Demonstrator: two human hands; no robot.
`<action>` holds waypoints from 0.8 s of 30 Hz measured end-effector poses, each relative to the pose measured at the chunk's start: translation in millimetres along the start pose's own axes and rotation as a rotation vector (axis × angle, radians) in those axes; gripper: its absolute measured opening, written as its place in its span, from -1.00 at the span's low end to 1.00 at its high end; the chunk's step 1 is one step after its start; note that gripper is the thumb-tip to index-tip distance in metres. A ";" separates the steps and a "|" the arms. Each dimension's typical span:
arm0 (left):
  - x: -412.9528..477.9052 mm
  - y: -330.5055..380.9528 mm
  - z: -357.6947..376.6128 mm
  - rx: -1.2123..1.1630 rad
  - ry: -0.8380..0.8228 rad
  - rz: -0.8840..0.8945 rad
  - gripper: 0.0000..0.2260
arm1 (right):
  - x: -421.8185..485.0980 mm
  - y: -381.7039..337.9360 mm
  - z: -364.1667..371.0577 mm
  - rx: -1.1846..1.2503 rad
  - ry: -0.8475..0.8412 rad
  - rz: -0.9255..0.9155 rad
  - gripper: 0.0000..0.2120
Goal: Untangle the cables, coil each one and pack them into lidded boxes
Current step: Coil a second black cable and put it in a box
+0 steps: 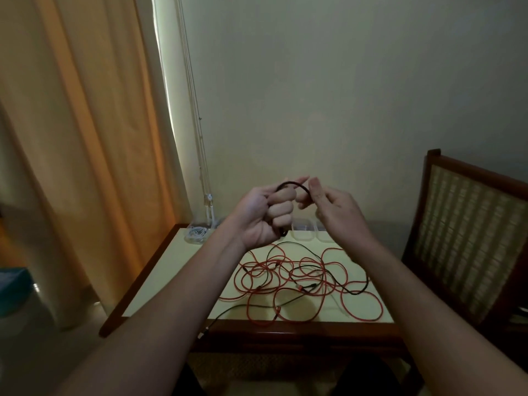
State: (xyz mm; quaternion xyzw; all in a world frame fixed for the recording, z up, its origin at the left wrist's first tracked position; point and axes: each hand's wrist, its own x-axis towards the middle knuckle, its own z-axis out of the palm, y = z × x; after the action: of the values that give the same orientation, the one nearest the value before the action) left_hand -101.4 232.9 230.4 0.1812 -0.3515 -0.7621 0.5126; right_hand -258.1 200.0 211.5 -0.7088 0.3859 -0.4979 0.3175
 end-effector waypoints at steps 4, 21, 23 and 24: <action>-3.0 1.3 -8.9 -0.282 -0.238 -0.121 -0.64 | -9.8 -4.3 15.0 0.225 -0.120 0.165 -0.43; 1.2 -11.8 -7.2 0.460 0.281 0.279 -0.65 | -2.6 2.9 9.9 -0.062 0.039 -0.060 -0.51; 1.8 -11.8 -3.5 0.444 0.266 0.280 -0.68 | -0.7 1.1 11.6 -0.055 0.037 -0.057 -0.50; 2.5 -11.8 -2.0 0.429 0.260 0.290 -0.70 | 0.2 -0.8 12.3 -0.045 0.042 -0.054 -0.50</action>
State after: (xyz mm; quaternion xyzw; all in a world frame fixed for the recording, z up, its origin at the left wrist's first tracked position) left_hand -108.8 232.5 220.7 0.3296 -0.4582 -0.5595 0.6070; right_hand -246.2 201.0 208.5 -0.7152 0.3844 -0.5124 0.2795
